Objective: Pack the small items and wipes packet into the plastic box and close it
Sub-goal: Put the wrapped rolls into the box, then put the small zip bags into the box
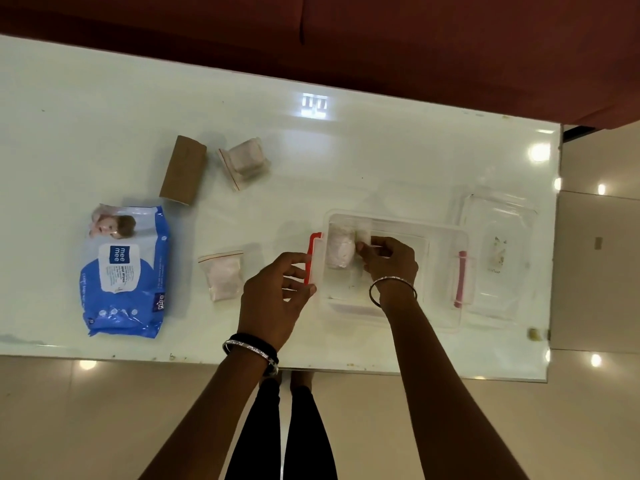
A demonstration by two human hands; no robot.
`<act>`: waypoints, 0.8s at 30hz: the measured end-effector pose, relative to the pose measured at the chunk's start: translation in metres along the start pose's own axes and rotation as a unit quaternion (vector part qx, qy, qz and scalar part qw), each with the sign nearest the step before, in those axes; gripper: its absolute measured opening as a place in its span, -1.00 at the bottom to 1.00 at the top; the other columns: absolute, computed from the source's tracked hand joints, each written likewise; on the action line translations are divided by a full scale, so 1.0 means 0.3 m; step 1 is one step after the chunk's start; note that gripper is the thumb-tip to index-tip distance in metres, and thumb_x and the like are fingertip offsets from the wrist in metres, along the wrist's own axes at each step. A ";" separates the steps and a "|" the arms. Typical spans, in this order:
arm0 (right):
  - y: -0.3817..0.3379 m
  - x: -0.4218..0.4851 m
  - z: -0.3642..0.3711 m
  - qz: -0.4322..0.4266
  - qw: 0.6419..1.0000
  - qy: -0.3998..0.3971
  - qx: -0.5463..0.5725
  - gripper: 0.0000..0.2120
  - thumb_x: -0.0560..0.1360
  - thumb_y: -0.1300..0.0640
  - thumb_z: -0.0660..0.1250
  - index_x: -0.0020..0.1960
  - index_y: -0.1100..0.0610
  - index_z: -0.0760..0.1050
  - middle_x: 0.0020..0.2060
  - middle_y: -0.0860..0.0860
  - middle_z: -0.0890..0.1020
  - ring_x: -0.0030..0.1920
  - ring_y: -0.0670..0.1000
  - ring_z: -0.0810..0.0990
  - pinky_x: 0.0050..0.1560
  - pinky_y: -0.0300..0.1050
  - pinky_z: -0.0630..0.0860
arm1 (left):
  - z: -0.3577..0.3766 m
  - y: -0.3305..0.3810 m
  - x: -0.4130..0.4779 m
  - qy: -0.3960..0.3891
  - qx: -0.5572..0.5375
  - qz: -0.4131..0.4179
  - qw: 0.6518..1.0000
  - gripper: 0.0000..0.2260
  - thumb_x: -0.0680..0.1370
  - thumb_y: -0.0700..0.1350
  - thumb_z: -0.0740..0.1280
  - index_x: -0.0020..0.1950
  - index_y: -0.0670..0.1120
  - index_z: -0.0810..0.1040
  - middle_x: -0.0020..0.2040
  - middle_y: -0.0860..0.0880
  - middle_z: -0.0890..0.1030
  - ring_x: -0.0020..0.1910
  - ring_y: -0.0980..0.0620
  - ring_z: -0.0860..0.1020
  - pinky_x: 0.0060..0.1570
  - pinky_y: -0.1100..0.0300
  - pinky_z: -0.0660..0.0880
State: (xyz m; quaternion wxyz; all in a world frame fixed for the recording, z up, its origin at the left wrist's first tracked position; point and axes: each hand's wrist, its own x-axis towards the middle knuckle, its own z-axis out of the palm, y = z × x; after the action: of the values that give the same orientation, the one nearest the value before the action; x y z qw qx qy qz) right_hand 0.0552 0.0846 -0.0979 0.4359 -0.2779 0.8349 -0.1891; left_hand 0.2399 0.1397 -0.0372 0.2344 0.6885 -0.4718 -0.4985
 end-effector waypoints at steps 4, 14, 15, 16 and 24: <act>0.005 -0.035 -0.040 0.015 0.999 0.023 0.016 -0.67 0.42 0.03 0.52 0.13 0.12 0.60 -0.08 0.09 0.72 -0.04 0.15 0.71 0.13 0.16 0.61 | -0.026 -0.030 -0.008 0.014 -0.008 -0.027 1.000 -0.75 0.45 -0.13 0.45 0.10 0.05 0.58 -0.13 0.13 0.64 -0.19 0.22 0.63 -0.21 0.50 0.49; -0.080 -0.293 -0.022 -0.140 0.987 0.071 0.042 -0.88 0.52 0.24 0.37 -0.03 0.07 0.64 -0.18 -0.01 0.71 -0.21 0.00 0.73 -0.10 0.09 0.68 | -0.173 -0.212 0.018 0.266 0.040 -0.219 0.938 -0.69 0.47 -0.11 0.43 0.17 -0.13 0.53 0.09 -0.14 0.59 0.02 -0.08 0.58 -0.02 0.07 0.53; -0.099 -0.304 -0.005 -0.158 0.983 0.079 0.038 -0.88 0.52 0.25 0.37 -0.03 0.07 0.64 -0.18 -0.02 0.71 -0.20 0.01 0.72 -0.13 0.00 0.68 | -0.181 -0.228 0.030 0.261 0.031 -0.245 0.933 -0.63 0.45 -0.09 0.46 0.20 -0.14 0.51 0.11 -0.16 0.58 0.06 -0.12 0.58 0.03 0.01 0.53; -0.120 -0.310 0.012 -0.179 0.979 0.088 0.032 -0.87 0.52 0.26 0.36 -0.03 0.07 0.64 -0.19 -0.03 0.70 -0.20 0.01 0.72 -0.15 -0.17 0.66 | -0.183 -0.241 0.044 0.246 0.025 -0.264 0.932 -0.57 0.42 -0.06 0.48 0.23 -0.15 0.49 0.13 -0.17 0.58 0.09 -0.14 0.57 0.08 -0.04 0.53; -0.361 -0.249 0.195 -0.369 0.925 0.088 -0.001 -0.85 0.49 0.31 0.33 -0.03 0.14 0.64 -0.16 -0.04 0.66 -0.27 -0.23 0.58 -0.30 -0.46 0.47 | -0.174 -0.261 0.110 0.182 0.025 -0.282 0.942 -0.53 0.33 -0.02 0.56 0.15 -0.17 0.55 0.07 -0.14 0.65 0.05 -0.12 0.60 -0.04 0.17 0.44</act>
State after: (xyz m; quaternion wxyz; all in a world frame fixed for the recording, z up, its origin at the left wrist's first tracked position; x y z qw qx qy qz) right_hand 0.1710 0.0436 -0.0231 0.2600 -0.5491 0.7085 -0.3591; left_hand 0.3218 0.1376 -0.0940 0.1484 0.8778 -0.2199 -0.3988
